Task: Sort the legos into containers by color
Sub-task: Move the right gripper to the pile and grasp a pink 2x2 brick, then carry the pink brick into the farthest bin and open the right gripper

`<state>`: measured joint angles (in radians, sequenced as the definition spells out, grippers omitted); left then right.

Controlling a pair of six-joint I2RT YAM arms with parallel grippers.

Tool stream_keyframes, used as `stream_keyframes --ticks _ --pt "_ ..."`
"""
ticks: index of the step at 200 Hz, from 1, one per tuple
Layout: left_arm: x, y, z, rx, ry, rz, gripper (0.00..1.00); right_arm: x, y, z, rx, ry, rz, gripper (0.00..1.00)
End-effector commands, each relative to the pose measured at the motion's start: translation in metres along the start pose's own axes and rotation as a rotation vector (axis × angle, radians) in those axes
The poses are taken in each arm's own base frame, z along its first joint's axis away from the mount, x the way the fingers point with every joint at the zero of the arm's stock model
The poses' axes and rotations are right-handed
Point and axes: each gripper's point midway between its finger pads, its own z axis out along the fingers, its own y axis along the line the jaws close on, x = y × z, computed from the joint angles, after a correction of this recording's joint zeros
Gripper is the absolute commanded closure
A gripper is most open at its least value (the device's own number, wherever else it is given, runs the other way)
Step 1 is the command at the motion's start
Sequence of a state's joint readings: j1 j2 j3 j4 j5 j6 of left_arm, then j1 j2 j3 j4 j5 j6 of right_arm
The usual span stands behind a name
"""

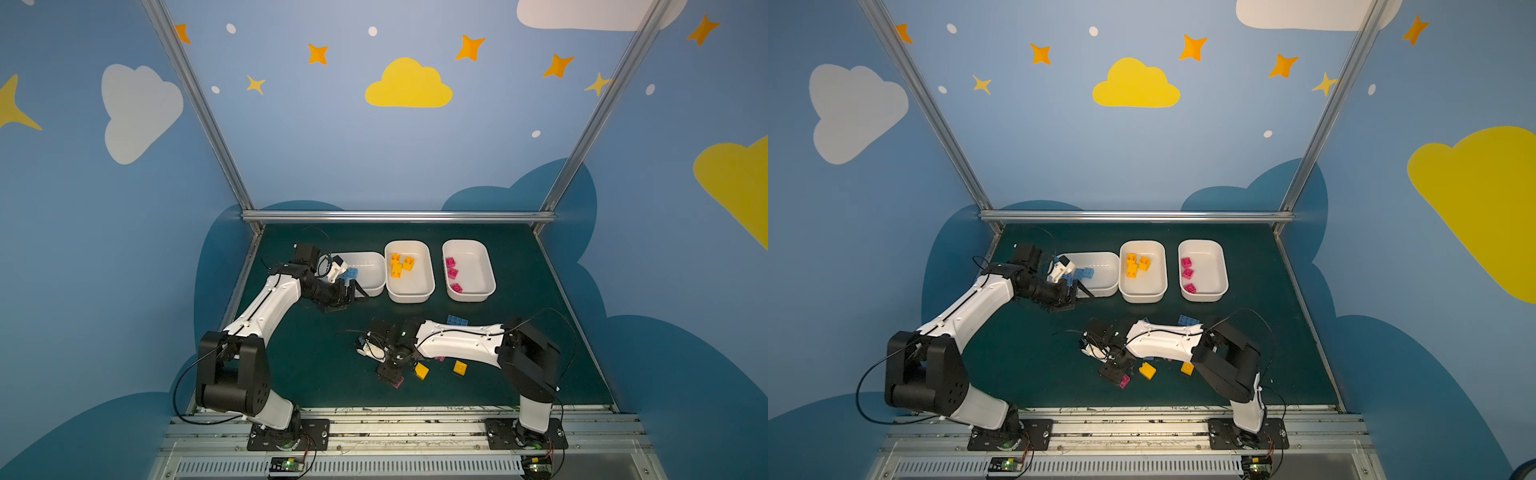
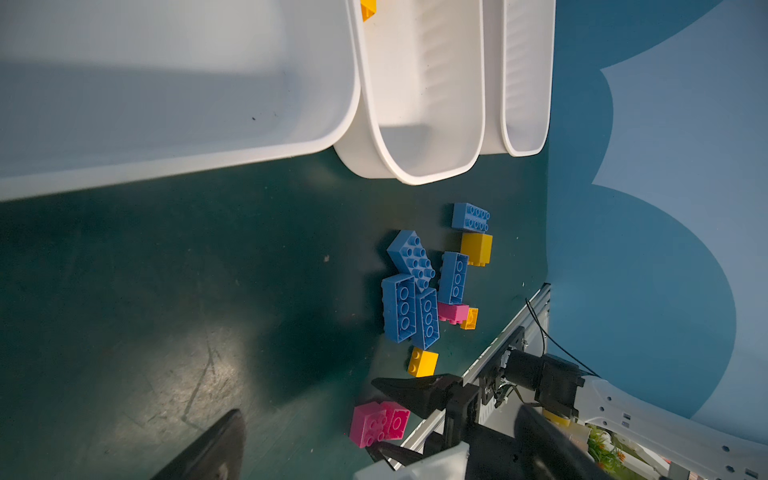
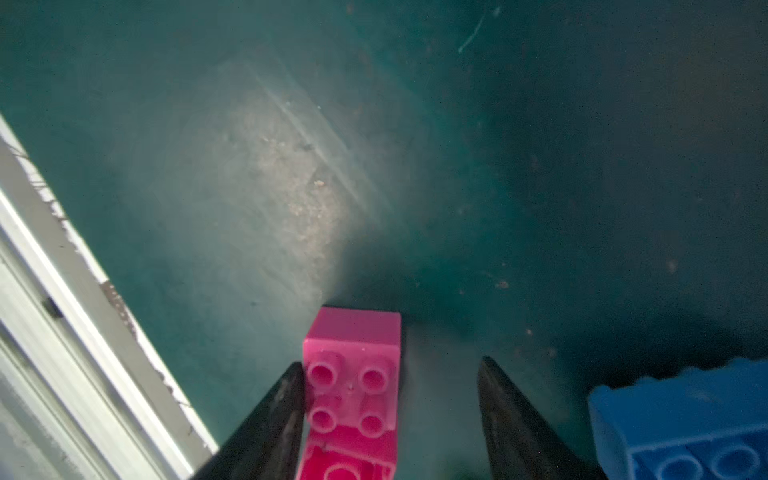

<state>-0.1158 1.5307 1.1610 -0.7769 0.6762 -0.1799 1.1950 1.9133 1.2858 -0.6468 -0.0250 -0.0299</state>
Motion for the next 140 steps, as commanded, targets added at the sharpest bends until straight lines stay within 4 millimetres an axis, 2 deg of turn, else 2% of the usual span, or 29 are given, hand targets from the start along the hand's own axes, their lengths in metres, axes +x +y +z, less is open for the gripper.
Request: stream_keyframes --ticks 1,39,93,119,140 --pt "0.002 -0.002 -0.005 0.0 -0.015 0.017 0.01 0.001 0.003 0.002 -0.006 0.035 0.006 0.38" --pt "0.003 -0.001 -0.005 0.0 -0.013 0.015 0.01 0.0 0.002 0.006 -0.005 0.049 0.013 0.44" --pt "0.004 -0.001 -0.004 0.001 -0.013 0.017 0.01 0.005 -0.002 0.012 0.007 0.082 0.022 0.63" --pt "0.004 -0.001 -0.004 0.002 -0.011 0.016 0.01 -0.001 -0.011 -0.004 0.029 0.046 0.044 0.72" --pt "0.003 -0.001 -0.003 0.005 -0.009 0.018 0.01 -0.003 -0.026 -0.023 0.042 0.0 0.106 0.74"
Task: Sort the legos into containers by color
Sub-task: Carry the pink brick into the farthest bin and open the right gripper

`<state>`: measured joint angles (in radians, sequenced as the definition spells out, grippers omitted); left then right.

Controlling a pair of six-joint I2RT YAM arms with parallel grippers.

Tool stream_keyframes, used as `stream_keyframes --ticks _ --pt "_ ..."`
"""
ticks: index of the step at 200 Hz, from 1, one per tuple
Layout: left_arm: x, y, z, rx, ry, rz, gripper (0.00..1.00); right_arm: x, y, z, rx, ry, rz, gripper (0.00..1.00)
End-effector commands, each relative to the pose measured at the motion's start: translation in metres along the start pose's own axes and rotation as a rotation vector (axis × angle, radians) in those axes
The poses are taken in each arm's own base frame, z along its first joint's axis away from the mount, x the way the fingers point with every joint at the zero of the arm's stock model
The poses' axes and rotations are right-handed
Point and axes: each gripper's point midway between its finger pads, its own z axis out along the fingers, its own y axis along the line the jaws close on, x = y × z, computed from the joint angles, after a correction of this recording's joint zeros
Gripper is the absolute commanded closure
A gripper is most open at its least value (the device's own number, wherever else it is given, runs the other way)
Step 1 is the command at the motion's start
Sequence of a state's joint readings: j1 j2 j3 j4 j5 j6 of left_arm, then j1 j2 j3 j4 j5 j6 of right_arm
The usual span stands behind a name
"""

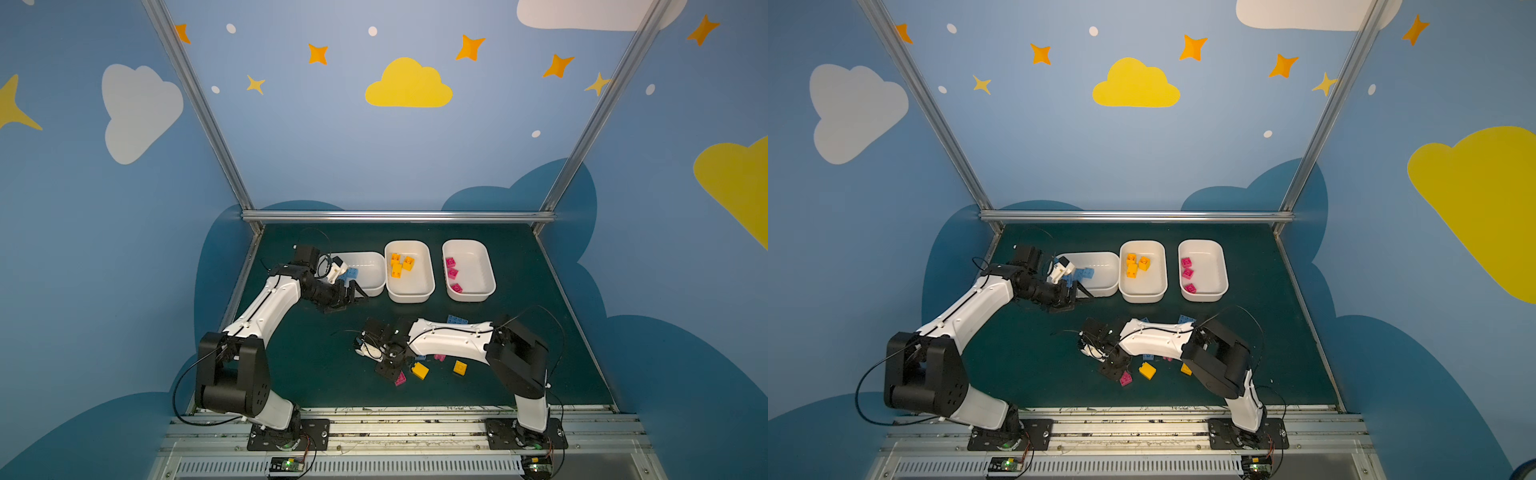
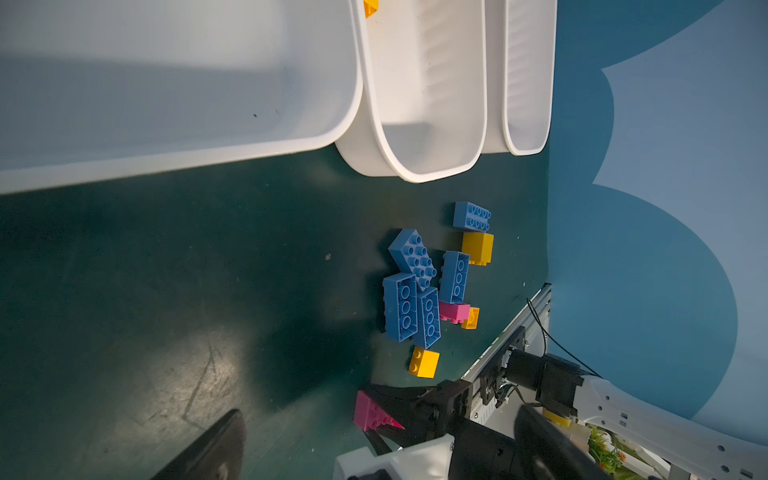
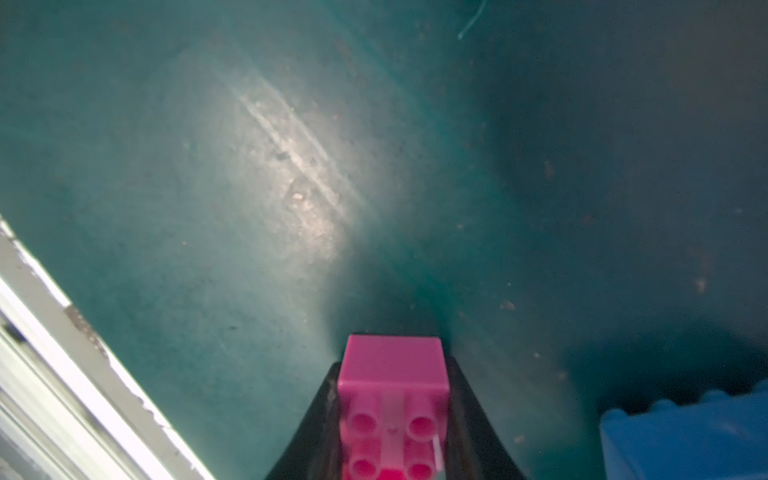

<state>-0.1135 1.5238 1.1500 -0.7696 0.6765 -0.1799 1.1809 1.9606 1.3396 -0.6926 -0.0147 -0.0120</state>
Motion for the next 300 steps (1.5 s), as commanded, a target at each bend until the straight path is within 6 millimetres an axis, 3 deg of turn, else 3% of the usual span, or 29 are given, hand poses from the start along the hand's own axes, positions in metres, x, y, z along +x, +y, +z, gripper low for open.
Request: stream_keyframes --ticks 1,51,123,161,193,220,279,300 --pt "0.002 -0.002 -0.004 0.005 -0.006 0.018 0.01 0.0 -0.019 -0.029 0.028 -0.041 0.077 0.74" --pt "-0.003 -0.011 -0.004 0.044 -0.019 0.017 0.01 0.023 -0.08 -0.082 0.065 -0.127 0.263 0.76" --pt "-0.009 -0.032 0.004 0.09 -0.018 0.041 0.01 0.07 -0.234 -0.141 0.195 -0.221 0.562 0.76" --pt "-0.013 -0.041 0.011 0.097 -0.007 0.055 0.01 0.086 -0.305 -0.149 0.24 -0.25 0.704 0.76" --pt "-0.013 -0.043 0.016 0.094 0.005 0.058 0.01 0.095 -0.352 -0.138 0.263 -0.24 0.775 0.76" --pt "-0.014 -0.043 0.017 0.093 0.009 0.058 0.01 0.098 -0.369 -0.12 0.217 -0.215 0.819 0.77" --pt "-0.017 -0.04 0.022 0.085 0.022 0.05 0.01 0.089 -0.364 -0.07 0.048 -0.198 0.923 0.73" --pt "-0.017 -0.039 0.021 0.078 0.026 0.053 0.01 0.084 -0.366 -0.067 0.021 -0.215 0.938 0.69"
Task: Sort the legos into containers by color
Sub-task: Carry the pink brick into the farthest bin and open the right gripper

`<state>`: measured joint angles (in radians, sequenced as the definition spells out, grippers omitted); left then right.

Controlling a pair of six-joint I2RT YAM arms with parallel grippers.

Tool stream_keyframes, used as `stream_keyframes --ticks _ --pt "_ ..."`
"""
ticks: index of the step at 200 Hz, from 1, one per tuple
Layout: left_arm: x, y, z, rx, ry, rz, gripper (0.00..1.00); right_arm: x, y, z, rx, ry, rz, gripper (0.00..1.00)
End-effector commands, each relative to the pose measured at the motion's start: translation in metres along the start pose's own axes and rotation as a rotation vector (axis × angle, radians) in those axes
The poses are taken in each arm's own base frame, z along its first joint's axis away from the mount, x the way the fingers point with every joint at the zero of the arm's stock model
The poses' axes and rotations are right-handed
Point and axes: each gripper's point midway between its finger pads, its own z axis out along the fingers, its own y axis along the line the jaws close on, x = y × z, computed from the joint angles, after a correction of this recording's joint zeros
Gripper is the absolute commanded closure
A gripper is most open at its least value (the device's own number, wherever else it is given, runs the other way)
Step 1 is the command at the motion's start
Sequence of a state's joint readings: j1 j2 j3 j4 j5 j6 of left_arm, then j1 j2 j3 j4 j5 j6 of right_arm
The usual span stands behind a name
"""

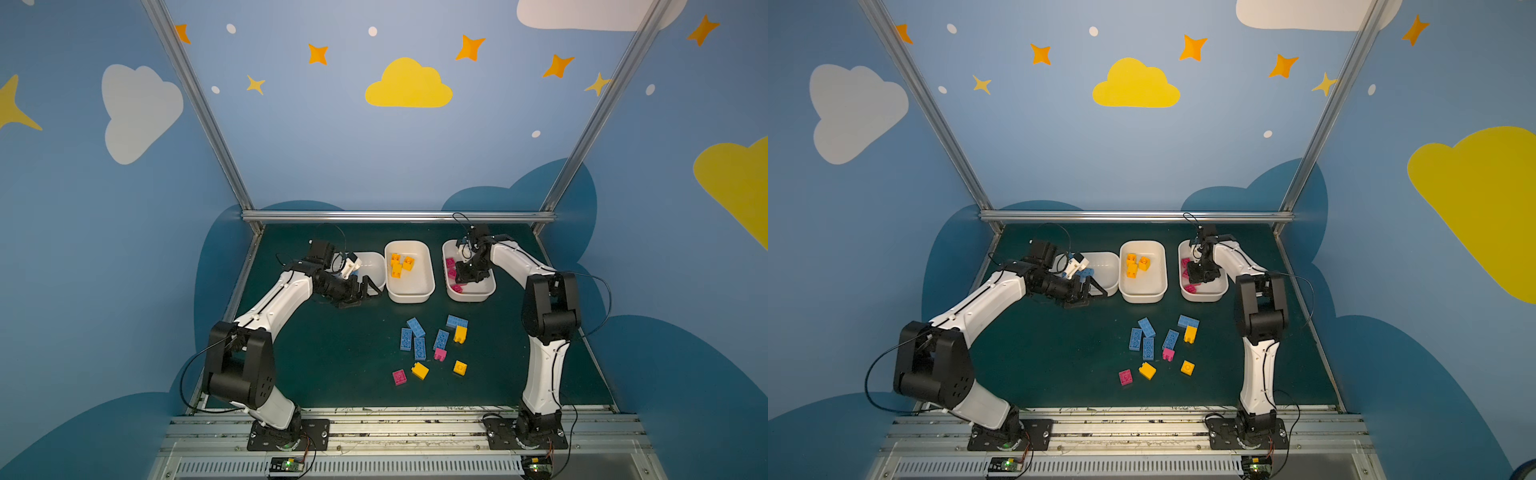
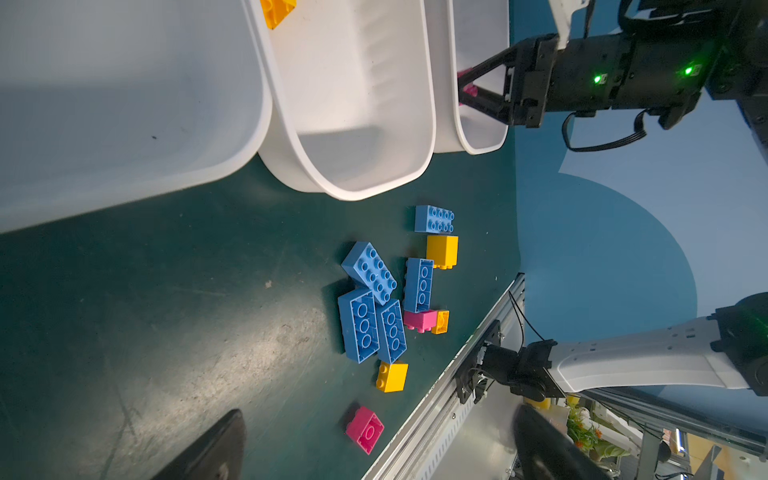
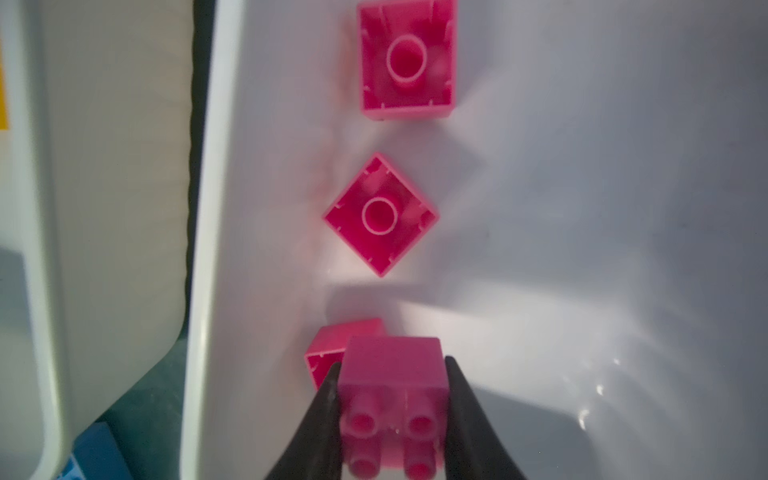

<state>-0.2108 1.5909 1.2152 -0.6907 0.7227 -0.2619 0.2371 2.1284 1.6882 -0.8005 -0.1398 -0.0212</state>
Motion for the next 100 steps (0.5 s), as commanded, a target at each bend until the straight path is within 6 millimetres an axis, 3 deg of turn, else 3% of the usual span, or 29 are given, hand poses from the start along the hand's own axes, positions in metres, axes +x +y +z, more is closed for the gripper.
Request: stream_keyframes --ticks 1,43,81,100 --pt "-0.004 -0.004 -0.002 -0.001 0.001 0.017 0.01 -0.01 0.01 -0.002 -0.069 -0.015 0.046 0.69" --pt "-0.002 -0.003 -0.002 -0.008 0.009 0.015 0.01 -0.014 0.012 -0.016 -0.111 -0.04 0.061 0.53" --pt "-0.001 -0.004 -0.004 -0.011 0.005 0.026 0.01 -0.008 0.019 -0.06 -0.14 -0.098 0.054 0.49" --pt "-0.001 -0.002 -0.003 -0.013 0.01 0.026 0.01 0.004 0.039 -0.085 -0.198 -0.126 0.037 0.48"
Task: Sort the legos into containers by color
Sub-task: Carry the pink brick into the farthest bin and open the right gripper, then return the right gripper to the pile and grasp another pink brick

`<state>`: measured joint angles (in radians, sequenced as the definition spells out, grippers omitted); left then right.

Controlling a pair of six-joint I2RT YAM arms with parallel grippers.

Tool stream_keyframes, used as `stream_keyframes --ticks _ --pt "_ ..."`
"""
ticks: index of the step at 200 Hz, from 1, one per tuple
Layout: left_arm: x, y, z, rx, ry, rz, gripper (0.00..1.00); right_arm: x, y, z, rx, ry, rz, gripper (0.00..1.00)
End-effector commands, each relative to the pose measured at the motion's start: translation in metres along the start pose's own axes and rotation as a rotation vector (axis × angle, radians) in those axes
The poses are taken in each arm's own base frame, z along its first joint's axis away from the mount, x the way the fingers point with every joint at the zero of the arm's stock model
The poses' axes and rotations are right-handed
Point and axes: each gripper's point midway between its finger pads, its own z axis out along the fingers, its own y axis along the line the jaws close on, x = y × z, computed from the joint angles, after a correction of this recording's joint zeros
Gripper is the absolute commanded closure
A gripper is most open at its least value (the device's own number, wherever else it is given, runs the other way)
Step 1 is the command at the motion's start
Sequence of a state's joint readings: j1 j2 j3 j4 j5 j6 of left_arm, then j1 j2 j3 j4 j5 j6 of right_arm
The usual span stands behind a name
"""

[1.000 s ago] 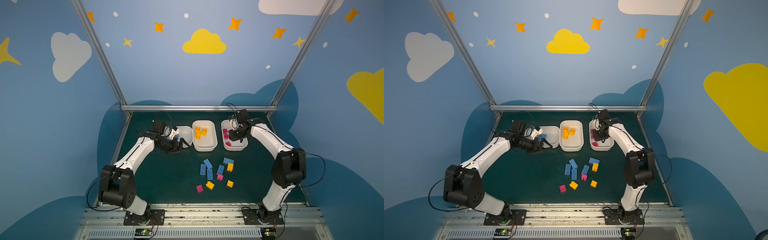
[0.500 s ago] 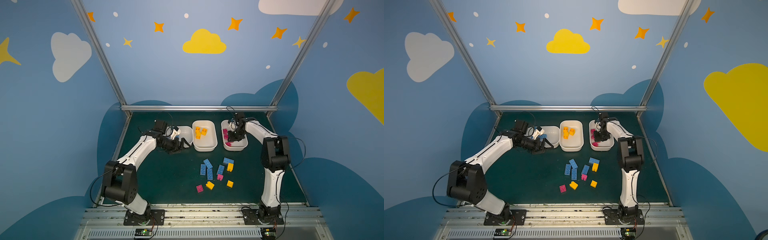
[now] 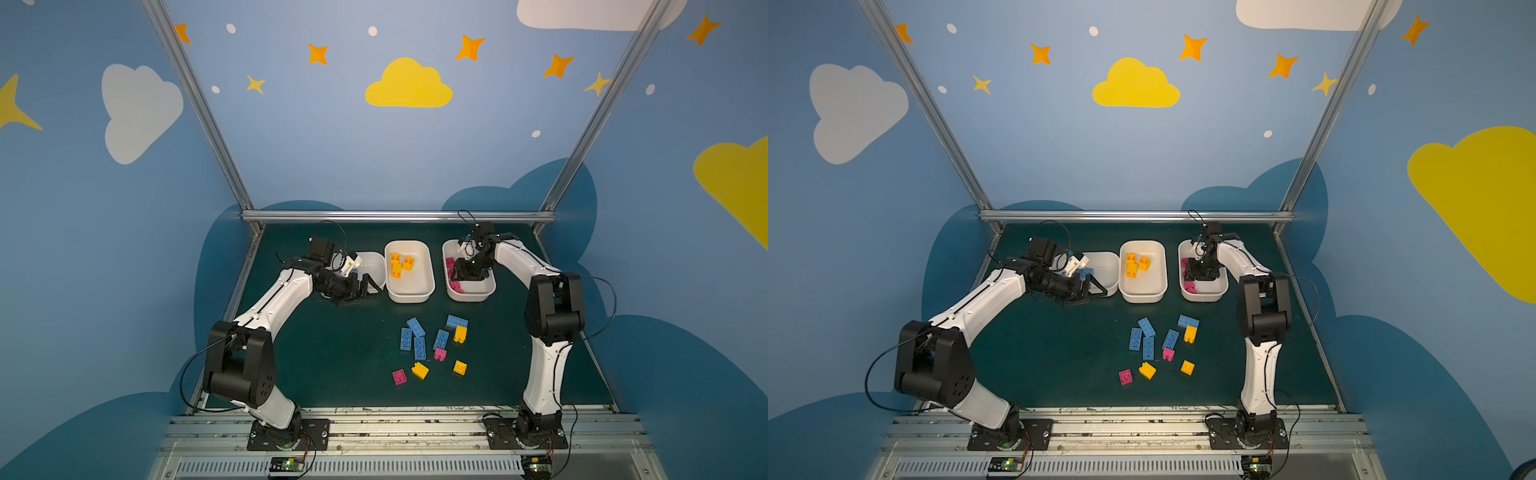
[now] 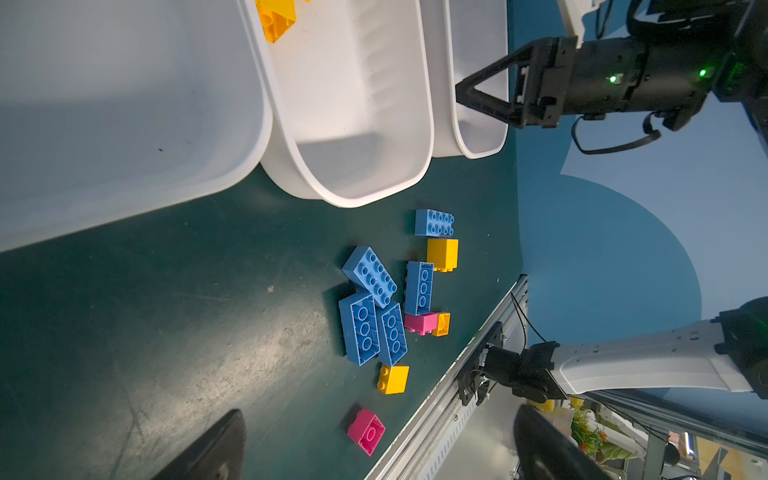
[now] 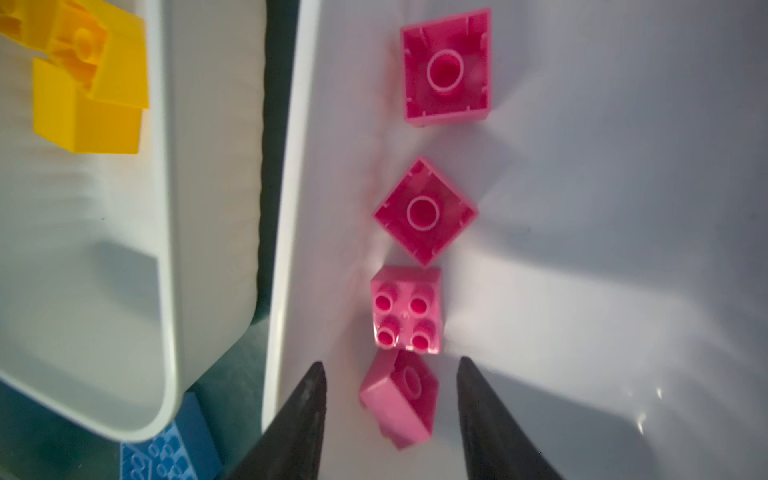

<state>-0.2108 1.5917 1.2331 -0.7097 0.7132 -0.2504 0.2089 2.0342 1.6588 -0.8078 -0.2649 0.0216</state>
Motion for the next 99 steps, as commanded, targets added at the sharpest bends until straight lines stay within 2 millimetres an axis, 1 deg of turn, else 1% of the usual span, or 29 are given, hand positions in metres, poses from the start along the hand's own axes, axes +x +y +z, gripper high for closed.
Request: stream_keyframes --ticks 1,14,22,48,57,75,99 --pt "0.001 -0.001 0.0 -0.003 0.011 0.016 0.01 0.007 0.031 -0.048 -0.087 -0.061 -0.021 0.48" --pt "0.002 0.0 0.001 -0.004 0.014 0.015 0.01 0.021 0.051 -0.059 -0.117 -0.067 -0.048 0.47" --pt "0.002 0.0 0.001 -0.004 0.015 0.016 0.01 0.033 0.063 -0.063 -0.129 -0.06 -0.062 0.47" --pt "0.002 0.001 0.0 -0.008 0.017 0.02 0.01 0.075 0.103 -0.068 -0.164 -0.029 -0.116 0.45" --pt "0.002 0.002 -0.001 -0.011 0.017 0.021 0.01 0.091 0.121 -0.066 -0.177 -0.011 -0.151 0.44" --pt "0.004 0.004 -0.003 -0.02 0.02 0.02 0.01 0.122 0.146 -0.06 -0.164 0.018 -0.235 0.43" --pt "0.006 0.007 -0.007 -0.029 0.015 0.019 0.01 0.161 0.177 -0.044 -0.188 0.058 -0.337 0.41"
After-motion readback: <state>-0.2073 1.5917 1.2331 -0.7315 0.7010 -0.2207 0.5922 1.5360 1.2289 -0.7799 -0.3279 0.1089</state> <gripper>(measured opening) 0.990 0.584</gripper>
